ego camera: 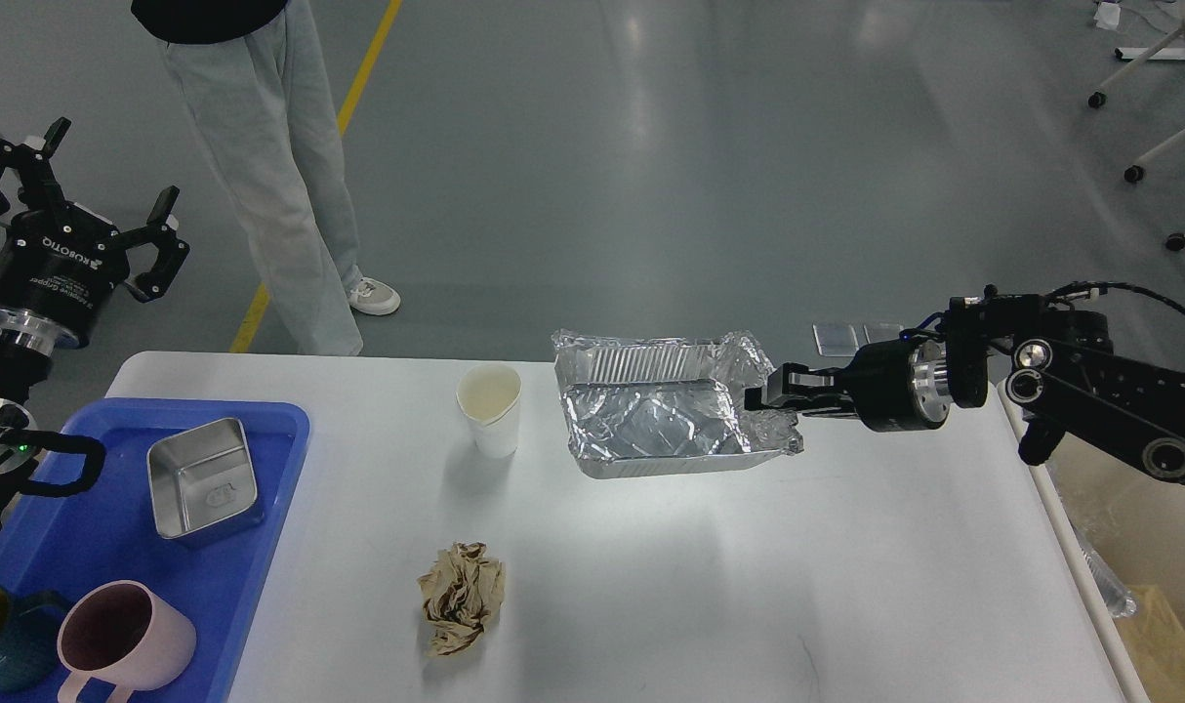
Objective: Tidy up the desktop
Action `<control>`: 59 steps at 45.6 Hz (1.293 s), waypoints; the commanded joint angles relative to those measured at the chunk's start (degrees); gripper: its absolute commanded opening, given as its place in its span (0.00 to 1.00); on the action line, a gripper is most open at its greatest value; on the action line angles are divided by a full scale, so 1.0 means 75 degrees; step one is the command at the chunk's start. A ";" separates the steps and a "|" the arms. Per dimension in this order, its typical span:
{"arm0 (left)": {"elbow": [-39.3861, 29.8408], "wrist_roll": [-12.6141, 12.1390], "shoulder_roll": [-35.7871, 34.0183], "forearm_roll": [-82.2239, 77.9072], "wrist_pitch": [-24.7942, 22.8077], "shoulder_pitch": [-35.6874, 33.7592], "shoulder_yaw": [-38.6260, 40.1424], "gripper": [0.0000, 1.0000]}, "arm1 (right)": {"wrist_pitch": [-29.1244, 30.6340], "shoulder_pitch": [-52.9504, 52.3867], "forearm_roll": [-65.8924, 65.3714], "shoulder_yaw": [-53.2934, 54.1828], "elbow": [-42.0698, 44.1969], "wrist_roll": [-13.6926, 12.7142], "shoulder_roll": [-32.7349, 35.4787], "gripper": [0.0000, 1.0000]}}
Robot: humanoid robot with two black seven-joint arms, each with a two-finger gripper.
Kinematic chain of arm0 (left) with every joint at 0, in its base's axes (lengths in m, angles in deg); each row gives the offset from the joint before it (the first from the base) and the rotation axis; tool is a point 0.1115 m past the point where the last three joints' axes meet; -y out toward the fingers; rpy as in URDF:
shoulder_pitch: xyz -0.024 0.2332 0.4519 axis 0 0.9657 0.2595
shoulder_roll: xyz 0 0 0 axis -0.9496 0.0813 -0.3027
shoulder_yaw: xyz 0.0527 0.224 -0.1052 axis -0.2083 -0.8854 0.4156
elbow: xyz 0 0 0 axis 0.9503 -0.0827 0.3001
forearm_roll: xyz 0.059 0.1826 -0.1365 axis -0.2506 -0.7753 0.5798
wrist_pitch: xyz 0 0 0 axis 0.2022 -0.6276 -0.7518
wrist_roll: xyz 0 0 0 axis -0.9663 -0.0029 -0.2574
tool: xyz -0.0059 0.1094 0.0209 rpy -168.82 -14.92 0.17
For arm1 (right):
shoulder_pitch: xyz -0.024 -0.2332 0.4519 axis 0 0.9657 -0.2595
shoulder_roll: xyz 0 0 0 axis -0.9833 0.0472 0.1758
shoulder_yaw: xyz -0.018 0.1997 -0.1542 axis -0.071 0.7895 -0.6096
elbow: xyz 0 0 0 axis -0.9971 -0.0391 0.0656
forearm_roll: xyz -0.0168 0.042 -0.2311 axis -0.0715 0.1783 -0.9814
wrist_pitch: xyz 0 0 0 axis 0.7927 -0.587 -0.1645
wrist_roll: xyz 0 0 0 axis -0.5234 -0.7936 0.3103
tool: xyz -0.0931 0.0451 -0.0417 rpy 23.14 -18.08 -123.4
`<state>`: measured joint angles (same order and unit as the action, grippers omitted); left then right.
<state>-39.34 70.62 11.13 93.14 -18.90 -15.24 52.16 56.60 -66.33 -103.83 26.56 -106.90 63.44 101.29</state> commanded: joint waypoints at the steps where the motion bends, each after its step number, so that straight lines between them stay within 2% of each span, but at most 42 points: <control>1: -0.0005 -0.0170 -0.0101 -0.0009 -0.0046 -0.0033 -0.0217 0.97 | -0.0007 -0.0030 0.0066 -0.0052 0.0027 -0.0016 -0.0257 0.00; 6: -0.0040 -0.0206 -0.0136 -0.0067 -0.0104 -0.0092 -0.0276 0.97 | -0.0007 -0.0030 0.0055 -0.0052 0.0039 -0.0016 -0.0339 0.00; 10: -0.0134 -0.0007 -0.0148 -0.0278 0.0118 -0.0103 -0.0124 0.97 | 0.0005 -0.0030 0.0055 -0.0064 0.0063 -0.0016 -0.0339 0.00; 16: -0.0590 0.0509 -0.0159 -0.0547 0.1745 -0.0244 -0.0170 0.97 | 0.0005 -0.0030 0.0055 -0.0076 0.0074 -0.0016 -0.0339 0.00; 21: -0.1164 0.0497 -0.0264 -0.1717 0.2601 -0.0256 -0.0462 0.97 | 0.0005 -0.0030 0.0055 -0.0087 0.0074 -0.0016 -0.0327 0.00; 26: -0.2136 0.0229 -0.1188 -0.3452 0.3247 -0.0279 -0.1527 0.97 | -0.0007 -0.0030 0.0055 -0.0181 0.0074 -0.0016 -0.0292 0.00; 31: -0.3506 -0.0229 -0.2372 -0.4578 0.3084 -0.0361 -0.2372 0.97 | -0.0007 -0.0007 0.0055 -0.0193 0.0074 -0.0016 -0.0269 0.00; 35: -0.4491 -0.0206 -0.3391 -0.5071 0.2663 -0.0373 -0.2596 0.97 | -0.0007 0.0005 0.0055 -0.0193 0.0074 -0.0016 -0.0269 0.00; 38: -0.4891 -0.0206 -0.4013 -0.5305 0.2346 -0.0373 -0.2620 0.96 | -0.0007 0.0005 0.0043 -0.0193 0.0086 -0.0016 -0.0280 0.00; 45: -0.5243 -0.0206 -0.5080 -0.6113 0.1888 -0.0408 -0.2608 0.95 | -0.0007 0.0005 0.0020 -0.0193 0.0110 -0.0028 -0.0339 0.00; 51: -0.5384 -0.0311 -0.5538 -0.8033 0.1666 -0.0338 -0.2631 0.95 | -0.0018 0.0005 0.0031 -0.0193 0.0180 -0.0028 -0.0339 0.00; 59: -0.5302 -0.0253 -0.6006 -0.9009 0.0600 -0.0291 -0.2678 0.97 | -0.0018 0.0005 0.0008 -0.0193 0.0192 -0.0028 -0.0339 0.00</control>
<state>-79.43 68.24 -31.55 28.58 -9.42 -17.48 32.11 56.47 -66.29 -103.64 25.11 -105.51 63.23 98.75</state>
